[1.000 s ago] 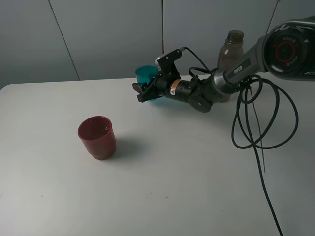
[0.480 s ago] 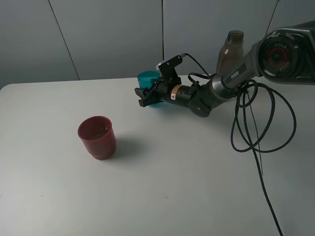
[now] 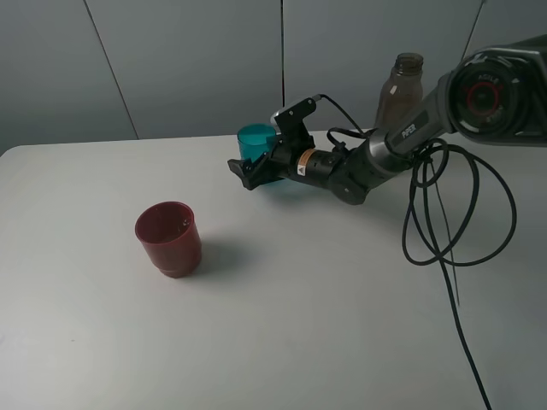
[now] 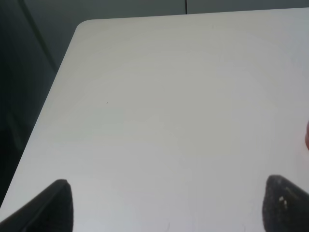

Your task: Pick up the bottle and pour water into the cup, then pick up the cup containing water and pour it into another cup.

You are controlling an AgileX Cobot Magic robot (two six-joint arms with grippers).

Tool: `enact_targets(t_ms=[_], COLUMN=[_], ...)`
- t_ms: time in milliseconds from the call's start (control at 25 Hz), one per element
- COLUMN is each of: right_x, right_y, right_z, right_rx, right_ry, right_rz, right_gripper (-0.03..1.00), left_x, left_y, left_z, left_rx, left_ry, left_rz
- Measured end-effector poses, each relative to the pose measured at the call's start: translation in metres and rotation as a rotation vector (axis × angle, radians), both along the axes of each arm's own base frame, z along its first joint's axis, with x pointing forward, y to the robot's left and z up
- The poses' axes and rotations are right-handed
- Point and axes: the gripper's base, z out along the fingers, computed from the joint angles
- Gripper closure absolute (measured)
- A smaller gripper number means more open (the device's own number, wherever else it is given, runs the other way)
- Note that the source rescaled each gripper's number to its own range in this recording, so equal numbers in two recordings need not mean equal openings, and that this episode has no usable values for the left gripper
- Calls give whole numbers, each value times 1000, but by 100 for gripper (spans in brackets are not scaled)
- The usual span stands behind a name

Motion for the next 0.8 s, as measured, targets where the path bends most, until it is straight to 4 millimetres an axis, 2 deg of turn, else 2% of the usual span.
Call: enact_targets(t_ms=[200,560,680,800], right_x=[-13,-57,-74,-91], right_y=[-7,-33,-44,-52], right_z=[9,33,47,76], right_rx=[-32,-162,-197,-190], right_ry=[35,19,5,-34], right_rz=[-7,5,6,8], right_gripper=[-3,-3,-3,-3], left_x=[0,0,0,0], left_y=[0,0,0,0], left_z=[0,0,0,0], left_rx=[0,2,2,2], left_ry=[0,0,0,0], left_rz=[0,1,1,1])
